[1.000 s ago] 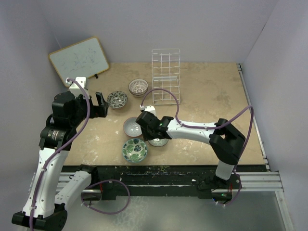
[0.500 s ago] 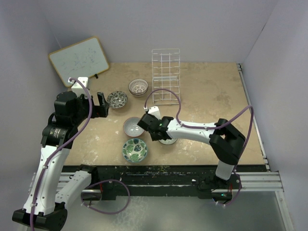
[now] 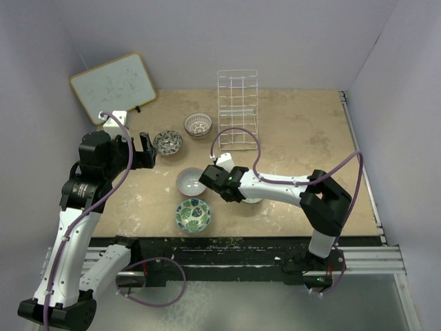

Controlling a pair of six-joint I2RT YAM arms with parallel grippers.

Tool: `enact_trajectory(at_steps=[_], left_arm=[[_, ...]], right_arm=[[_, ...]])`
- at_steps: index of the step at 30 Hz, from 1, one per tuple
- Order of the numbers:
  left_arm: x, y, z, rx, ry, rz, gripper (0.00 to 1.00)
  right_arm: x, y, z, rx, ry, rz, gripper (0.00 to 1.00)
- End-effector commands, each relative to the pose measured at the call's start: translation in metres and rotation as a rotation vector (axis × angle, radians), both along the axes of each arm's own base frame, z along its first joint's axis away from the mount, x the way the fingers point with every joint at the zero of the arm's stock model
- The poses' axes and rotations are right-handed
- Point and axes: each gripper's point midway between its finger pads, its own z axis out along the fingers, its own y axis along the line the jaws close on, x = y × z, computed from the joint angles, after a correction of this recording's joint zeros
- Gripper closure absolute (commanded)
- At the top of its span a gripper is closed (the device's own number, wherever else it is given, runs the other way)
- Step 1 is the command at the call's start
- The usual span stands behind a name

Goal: Load the bowls into the dish rack

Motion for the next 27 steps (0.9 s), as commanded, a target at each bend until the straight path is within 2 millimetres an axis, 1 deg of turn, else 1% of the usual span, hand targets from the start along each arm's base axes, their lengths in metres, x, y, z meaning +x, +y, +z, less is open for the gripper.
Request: enact_trajectory(at_steps=[1, 3, 6, 8, 9, 10, 12, 15, 17, 19, 25, 27], left_arm=[[0.003, -0.002, 0.009, -0.001, -0.056, -0.015, 0.01], [0.004, -0.002, 0.009, 0.001, -0.056, -0.015, 0.01], [0.004, -0.003, 0.010, -0.001, -0.058, -0.020, 0.01], [0.004, -0.004, 0.011, -0.004, -0.061, -0.024, 0.01], [0.004, -0.004, 0.012, -0.005, -0.062, -0.026, 0.01], [0.004, -0.005, 0.012, -0.007, -0.062, -0.026, 0.01], [0.004, -0.006, 0.013, -0.009, -0.060, -0.030, 0.01], [0.003, -0.005, 0.016, -0.007, -0.061, -0.031, 0.01], [0.003, -0.005, 0.017, -0.008, -0.058, -0.032, 0.01], [0.002, -0.006, 0.018, -0.009, -0.059, -0.034, 0.01], [0.001, -0.009, 0.021, -0.031, -0.059, -0.043, 0.01], [0.000, -0.011, 0.022, -0.040, -0.058, -0.051, 0.01]], right_arm=[[0.009, -0.004, 0.028, 0.001, -0.070, -0.021, 1.00], [0.014, 0.001, 0.044, 0.033, -0.102, -0.016, 1.00], [0.028, 0.013, 0.082, 0.148, -0.170, -0.017, 1.00], [0.040, 0.025, 0.111, 0.290, -0.203, -0.016, 1.00], [0.048, 0.035, 0.126, 0.395, -0.229, -0.010, 1.00], [0.053, 0.036, 0.140, 0.473, -0.242, -0.008, 1.00], [0.067, 0.047, 0.173, 0.689, -0.317, -0.004, 1.00], [0.074, 0.049, 0.223, 0.952, -0.437, 0.007, 1.00], [0.074, 0.045, 0.252, 1.085, -0.514, 0.016, 1.00], [0.075, 0.041, 0.278, 1.199, -0.581, 0.024, 1.00], [0.074, 0.029, 0.304, 1.456, -0.715, -0.024, 1.00], [0.077, 0.024, 0.303, 1.536, -0.754, -0.066, 1.00]])
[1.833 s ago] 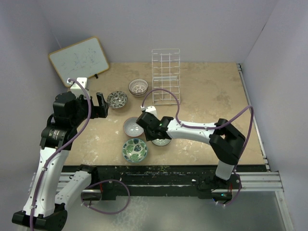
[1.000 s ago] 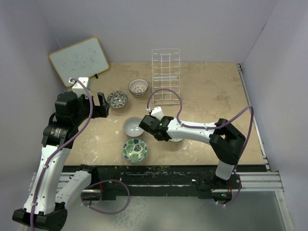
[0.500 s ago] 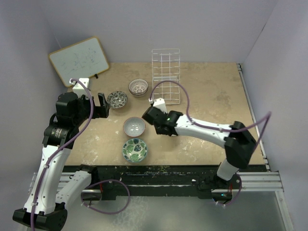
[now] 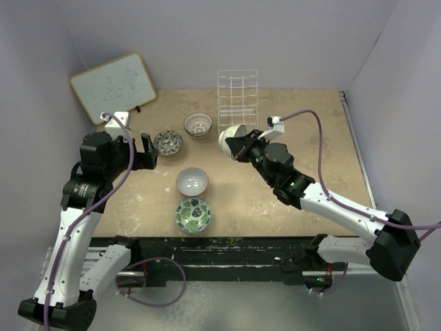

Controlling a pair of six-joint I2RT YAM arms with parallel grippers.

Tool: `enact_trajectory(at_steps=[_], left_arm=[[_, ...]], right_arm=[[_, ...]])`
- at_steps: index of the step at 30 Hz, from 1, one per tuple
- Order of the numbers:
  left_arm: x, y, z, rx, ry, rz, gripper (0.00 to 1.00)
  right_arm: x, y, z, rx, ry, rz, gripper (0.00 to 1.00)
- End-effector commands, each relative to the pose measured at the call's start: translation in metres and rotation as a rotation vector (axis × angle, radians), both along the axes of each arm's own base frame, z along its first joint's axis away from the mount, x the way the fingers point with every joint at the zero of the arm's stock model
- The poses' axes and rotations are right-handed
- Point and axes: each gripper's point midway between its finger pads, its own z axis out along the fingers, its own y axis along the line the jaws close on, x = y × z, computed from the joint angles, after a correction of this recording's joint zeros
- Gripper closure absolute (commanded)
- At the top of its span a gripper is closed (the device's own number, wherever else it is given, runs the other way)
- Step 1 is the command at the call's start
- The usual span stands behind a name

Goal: Load the bowls into the dish rack

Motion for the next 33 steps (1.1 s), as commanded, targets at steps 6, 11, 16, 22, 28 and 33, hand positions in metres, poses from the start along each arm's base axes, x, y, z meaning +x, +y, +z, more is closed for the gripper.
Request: enact_trajectory(at_steps=[6, 11, 16, 22, 28, 33], left_arm=[[-0.004, -0.009, 0.030, -0.041, -0.063, -0.043, 0.01], [-0.006, -0.011, 0.027, -0.041, -0.053, -0.057, 0.01], [-0.006, -0.016, 0.023, -0.048, -0.034, -0.083, 0.01], [-0.008, -0.021, 0.019, -0.053, -0.020, -0.115, 0.01], [-0.009, -0.027, 0.021, -0.073, -0.025, -0.140, 0.01], [-0.012, -0.029, 0.019, -0.078, -0.019, -0.151, 0.01]], right_arm=[[0.020, -0.029, 0.079, 0.496, -0.297, -0.189, 1.00], [0.043, -0.044, 0.060, 0.593, -0.270, -0.356, 1.00], [0.060, -0.050, 0.035, 0.682, -0.256, -0.459, 1.00], [0.073, -0.061, 0.011, 0.753, -0.295, -0.573, 1.00], [0.090, -0.055, -0.014, 0.839, -0.322, -0.624, 1.00], [0.103, -0.051, -0.031, 0.868, -0.318, -0.649, 1.00]])
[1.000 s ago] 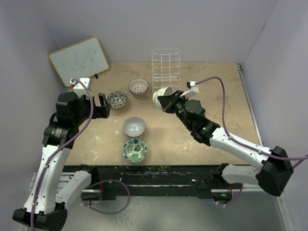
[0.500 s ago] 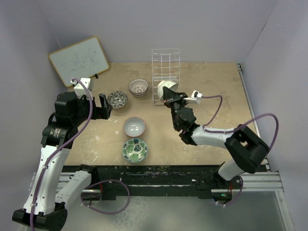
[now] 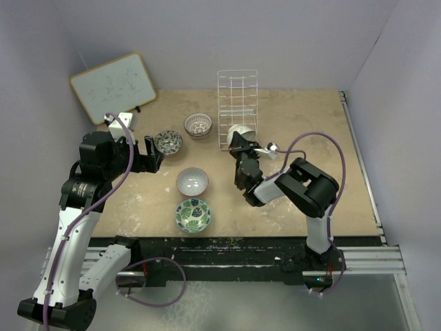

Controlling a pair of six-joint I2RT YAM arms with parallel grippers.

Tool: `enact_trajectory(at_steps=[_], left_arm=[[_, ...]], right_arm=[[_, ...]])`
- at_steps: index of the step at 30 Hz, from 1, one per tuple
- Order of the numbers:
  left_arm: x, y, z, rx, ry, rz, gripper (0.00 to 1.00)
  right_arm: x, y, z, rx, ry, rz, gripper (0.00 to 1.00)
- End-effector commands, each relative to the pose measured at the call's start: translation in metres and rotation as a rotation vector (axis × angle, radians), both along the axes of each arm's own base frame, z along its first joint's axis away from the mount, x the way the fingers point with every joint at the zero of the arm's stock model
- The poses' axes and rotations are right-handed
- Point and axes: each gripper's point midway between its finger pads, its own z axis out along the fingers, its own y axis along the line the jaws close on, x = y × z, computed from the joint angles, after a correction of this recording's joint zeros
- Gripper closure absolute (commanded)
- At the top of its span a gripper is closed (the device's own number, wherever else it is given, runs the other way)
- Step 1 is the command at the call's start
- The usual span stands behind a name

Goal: Load the bowls into the dish rack

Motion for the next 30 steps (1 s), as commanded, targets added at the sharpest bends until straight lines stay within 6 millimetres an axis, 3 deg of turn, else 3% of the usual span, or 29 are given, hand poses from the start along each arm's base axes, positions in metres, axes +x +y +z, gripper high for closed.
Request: enact_trajectory(at_steps=[1, 13, 20, 25, 30], left_arm=[[-0.001, -0.008, 0.017, -0.031, -0.052, -0.030, 0.01], [0.000, -0.004, -0.004, -0.003, -0.024, -0.017, 0.01], [0.001, -0.003, -0.009, 0.004, -0.012, -0.016, 0.01], [-0.001, -0.002, -0.011, 0.008, -0.008, -0.013, 0.01], [-0.002, -0.002, -0.011, 0.006, -0.011, -0.013, 0.01]], right_arm=[[-0.002, -0.024, 0.096, 0.395, -0.318, -0.076, 1.00], [0.029, -0.029, 0.083, 0.467, -0.360, -0.040, 1.00], [0.032, -0.029, 0.092, 0.440, -0.377, -0.026, 1.00], [0.035, -0.050, 0.078, 0.438, -0.361, -0.017, 1.00], [0.043, -0.086, 0.074, 0.381, -0.361, -0.006, 1.00]])
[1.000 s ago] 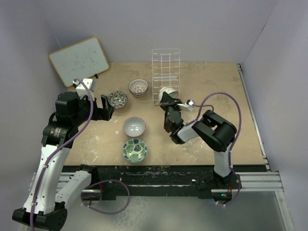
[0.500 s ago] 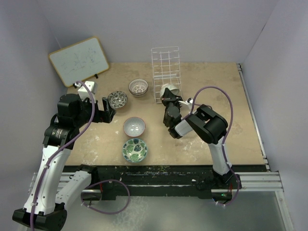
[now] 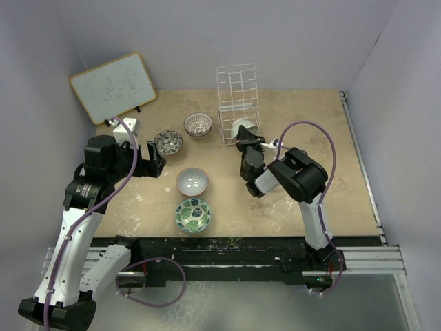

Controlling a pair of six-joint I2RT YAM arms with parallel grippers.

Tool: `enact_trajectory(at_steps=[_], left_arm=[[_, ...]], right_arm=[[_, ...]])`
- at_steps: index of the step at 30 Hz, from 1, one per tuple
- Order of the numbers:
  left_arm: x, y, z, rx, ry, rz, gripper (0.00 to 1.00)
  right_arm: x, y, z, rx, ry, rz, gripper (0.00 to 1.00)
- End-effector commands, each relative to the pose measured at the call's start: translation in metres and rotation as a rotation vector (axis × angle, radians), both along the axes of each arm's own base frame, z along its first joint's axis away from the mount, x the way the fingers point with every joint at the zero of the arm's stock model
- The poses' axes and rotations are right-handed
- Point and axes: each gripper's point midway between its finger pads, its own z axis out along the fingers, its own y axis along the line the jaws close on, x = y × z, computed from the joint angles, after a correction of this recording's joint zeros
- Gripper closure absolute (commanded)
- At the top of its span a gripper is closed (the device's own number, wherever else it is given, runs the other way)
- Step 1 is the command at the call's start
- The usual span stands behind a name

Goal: Load the bowls into the dish rack

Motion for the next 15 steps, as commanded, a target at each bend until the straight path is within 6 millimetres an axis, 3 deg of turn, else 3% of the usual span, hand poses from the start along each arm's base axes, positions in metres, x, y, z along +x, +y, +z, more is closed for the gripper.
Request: enact_trajectory(at_steps=[1, 6, 9, 12, 15], left_arm=[[0.003, -0.001, 0.012, -0.004, -0.057, -0.004, 0.01], [0.004, -0.002, 0.012, -0.006, -0.055, -0.003, 0.01], [0.004, -0.002, 0.011, -0.008, -0.053, -0.001, 0.01], [0.005, -0.001, 0.009, -0.006, -0.053, 0.003, 0.01], [0.006, -0.001, 0.007, -0.007, -0.049, 0.006, 0.01]], right_arm=[[-0.005, -0.057, 0.095, 0.209, -0.323, -0.020, 1.00], [0.015, -0.079, 0.091, 0.167, -0.352, 0.092, 1.00], [0.025, -0.080, 0.087, 0.166, -0.366, 0.221, 1.00], [0.021, -0.079, 0.092, 0.132, -0.381, 0.296, 1.00], [0.007, -0.070, 0.116, 0.059, -0.432, 0.384, 1.00]])
